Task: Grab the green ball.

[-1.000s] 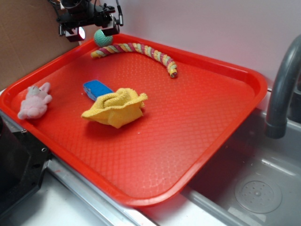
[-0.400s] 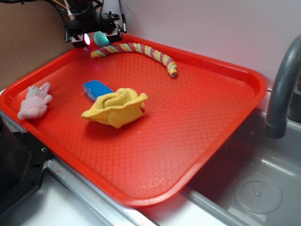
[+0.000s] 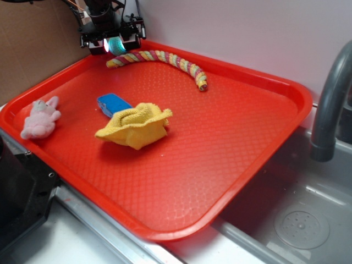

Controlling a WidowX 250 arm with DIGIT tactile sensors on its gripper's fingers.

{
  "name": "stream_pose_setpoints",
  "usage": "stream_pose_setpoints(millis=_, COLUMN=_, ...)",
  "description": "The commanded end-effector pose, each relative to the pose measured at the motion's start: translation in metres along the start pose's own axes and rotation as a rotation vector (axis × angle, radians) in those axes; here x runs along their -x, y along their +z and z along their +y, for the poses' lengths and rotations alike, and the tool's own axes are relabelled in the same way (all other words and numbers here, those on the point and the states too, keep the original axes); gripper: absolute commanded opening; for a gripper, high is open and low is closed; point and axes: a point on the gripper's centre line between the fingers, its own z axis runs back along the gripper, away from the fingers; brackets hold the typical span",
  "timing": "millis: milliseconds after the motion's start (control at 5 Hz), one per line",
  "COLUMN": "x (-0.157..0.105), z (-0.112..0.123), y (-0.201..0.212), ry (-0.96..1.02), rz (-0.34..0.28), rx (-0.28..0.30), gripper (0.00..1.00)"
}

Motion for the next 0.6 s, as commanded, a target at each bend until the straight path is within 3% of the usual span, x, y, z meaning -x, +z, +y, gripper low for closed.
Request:
stream_pose_setpoints(millis=0, x=-0.001, z=0.0, y=0.061, ry=-0.016, rz=-0.073, rx=0.044, gripper=0.0)
stream_pose_setpoints(millis=200, x=0.014, z=0.005, y=0.123, ry=-0.007, rz=-0.026, rx=0.107, gripper=0.0)
stream_pose_setpoints(millis=400, x=0.018, z=0.008, y=0.16, ry=-0.048, rz=0.075, rx=0.203, gripper=0.0)
